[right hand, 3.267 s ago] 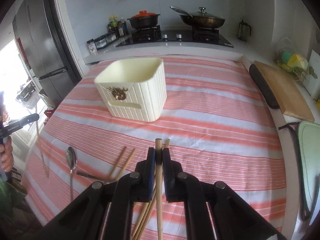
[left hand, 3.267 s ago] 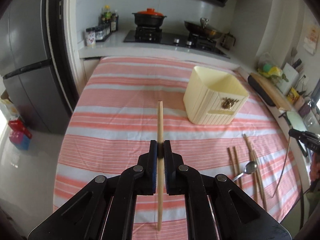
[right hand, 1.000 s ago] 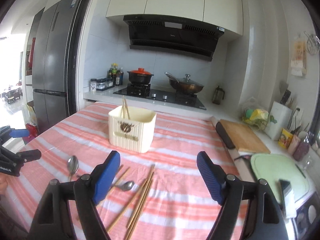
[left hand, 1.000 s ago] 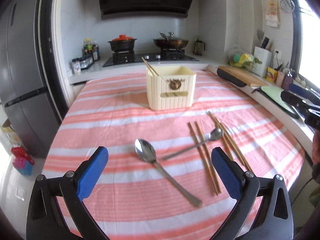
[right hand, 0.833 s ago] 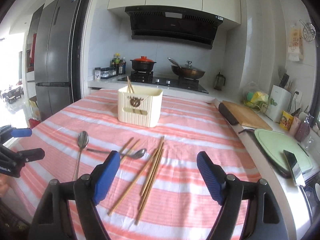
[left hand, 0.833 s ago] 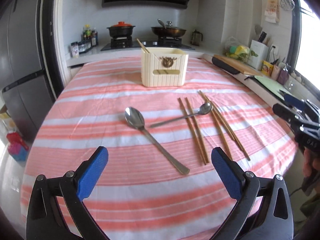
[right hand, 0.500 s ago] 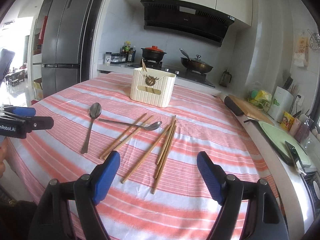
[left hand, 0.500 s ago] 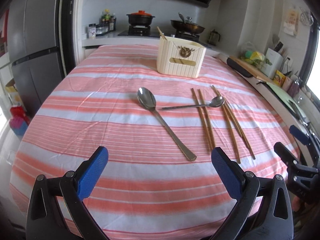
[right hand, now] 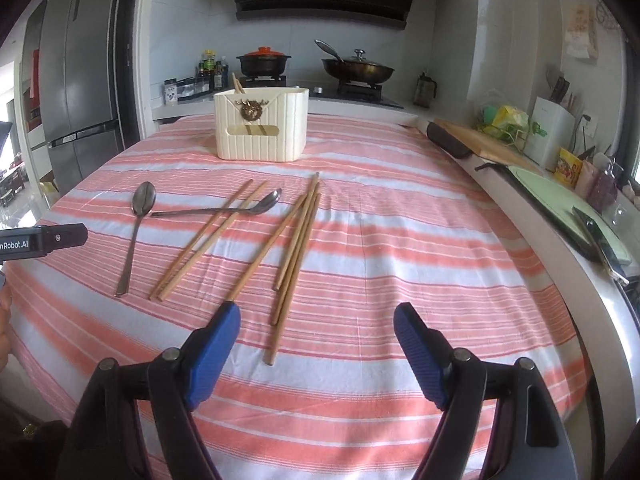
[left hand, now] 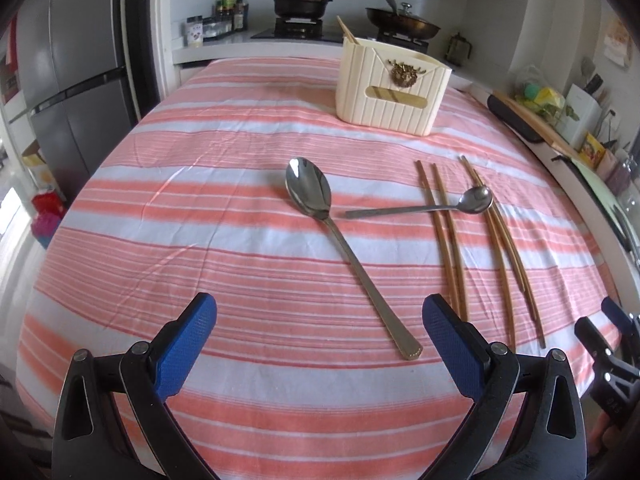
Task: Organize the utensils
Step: 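Withdraw both grippers from the holder back over the utensils, then grasp a chopstick with the right gripper while the left gripper approaches the large spoon, then lift the chopstick toward the holder with the right gripper while the left grasps the large spoon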
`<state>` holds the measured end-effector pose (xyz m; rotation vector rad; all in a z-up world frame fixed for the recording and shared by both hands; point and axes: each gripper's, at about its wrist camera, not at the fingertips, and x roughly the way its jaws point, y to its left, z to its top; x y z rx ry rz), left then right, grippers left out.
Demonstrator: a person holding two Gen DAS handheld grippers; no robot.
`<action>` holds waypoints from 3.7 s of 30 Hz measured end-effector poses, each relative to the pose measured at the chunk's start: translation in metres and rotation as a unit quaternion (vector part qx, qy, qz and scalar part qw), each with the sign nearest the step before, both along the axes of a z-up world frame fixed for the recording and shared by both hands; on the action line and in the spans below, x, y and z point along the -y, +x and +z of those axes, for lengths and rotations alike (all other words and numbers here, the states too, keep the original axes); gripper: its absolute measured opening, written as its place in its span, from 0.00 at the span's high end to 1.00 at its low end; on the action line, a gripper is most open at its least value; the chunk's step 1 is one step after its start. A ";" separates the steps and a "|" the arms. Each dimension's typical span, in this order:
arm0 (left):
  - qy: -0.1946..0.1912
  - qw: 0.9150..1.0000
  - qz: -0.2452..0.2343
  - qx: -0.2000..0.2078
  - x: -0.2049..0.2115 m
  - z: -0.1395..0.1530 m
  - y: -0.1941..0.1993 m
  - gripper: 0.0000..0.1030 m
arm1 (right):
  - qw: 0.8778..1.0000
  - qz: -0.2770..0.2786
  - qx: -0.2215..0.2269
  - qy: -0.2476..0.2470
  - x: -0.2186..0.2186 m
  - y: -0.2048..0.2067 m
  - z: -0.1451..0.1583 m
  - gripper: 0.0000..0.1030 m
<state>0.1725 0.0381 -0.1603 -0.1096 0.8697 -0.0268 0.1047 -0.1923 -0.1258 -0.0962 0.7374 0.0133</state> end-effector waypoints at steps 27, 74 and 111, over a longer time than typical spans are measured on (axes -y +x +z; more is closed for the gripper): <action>0.062 0.996 0.028 -0.054 0.020 -0.046 0.066 0.00 | 0.985 0.020 -0.135 0.106 0.011 0.112 -0.042 0.79; 0.139 0.987 -0.037 -0.068 -0.006 -0.041 0.094 0.05 | 0.971 0.079 -0.224 -0.013 0.014 0.149 -0.040 0.76; 0.023 0.996 -0.075 -0.040 -0.030 -0.017 0.131 0.96 | 0.982 0.078 -0.160 0.063 0.019 0.237 -0.004 0.94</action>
